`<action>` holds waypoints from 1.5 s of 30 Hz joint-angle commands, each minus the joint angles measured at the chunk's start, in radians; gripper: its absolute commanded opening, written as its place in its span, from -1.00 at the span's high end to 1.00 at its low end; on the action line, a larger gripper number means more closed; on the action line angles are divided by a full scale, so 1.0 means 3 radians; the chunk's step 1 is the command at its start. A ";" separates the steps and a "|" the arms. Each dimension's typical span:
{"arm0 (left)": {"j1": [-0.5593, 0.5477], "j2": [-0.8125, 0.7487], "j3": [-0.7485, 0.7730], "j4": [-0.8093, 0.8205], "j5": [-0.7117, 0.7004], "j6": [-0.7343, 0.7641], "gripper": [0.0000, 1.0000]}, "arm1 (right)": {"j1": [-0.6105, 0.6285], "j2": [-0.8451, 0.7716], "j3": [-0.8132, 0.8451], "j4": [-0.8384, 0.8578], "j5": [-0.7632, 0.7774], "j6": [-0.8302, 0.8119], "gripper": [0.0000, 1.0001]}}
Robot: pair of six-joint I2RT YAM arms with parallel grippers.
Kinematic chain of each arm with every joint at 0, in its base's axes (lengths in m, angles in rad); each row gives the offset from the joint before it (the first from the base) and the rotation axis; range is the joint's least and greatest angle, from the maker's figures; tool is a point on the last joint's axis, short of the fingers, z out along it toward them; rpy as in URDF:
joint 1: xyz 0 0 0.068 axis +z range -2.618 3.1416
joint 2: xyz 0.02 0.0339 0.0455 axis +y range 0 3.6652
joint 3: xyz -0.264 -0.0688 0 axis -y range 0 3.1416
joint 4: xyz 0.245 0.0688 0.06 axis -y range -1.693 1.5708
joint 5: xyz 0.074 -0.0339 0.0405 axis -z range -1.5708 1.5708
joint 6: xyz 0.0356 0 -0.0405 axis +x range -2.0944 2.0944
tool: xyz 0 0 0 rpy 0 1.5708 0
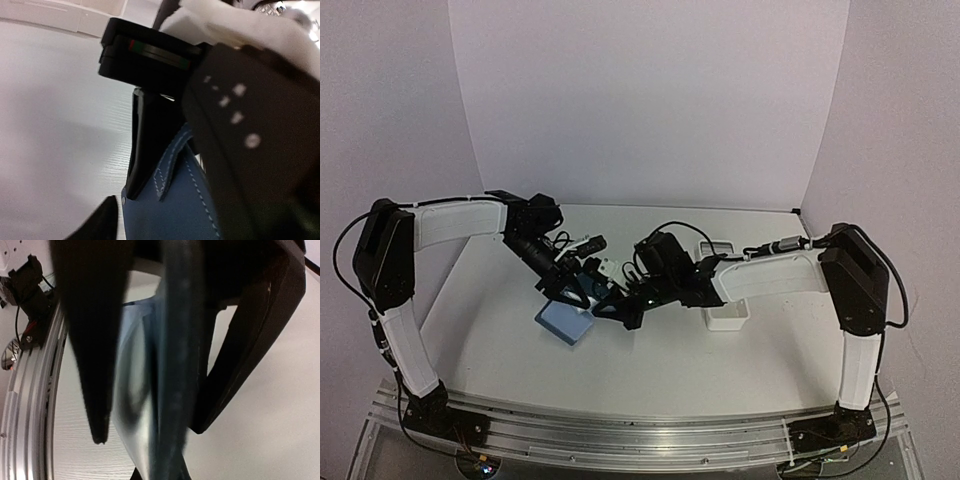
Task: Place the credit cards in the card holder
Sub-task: Open the card holder at the center of the board.
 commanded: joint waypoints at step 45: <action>-0.0151 0.0519 -0.0847 0.2486 -0.2173 -0.0065 0.39 | -0.0498 -0.0195 -0.0001 -0.0452 0.0621 0.3611 -0.15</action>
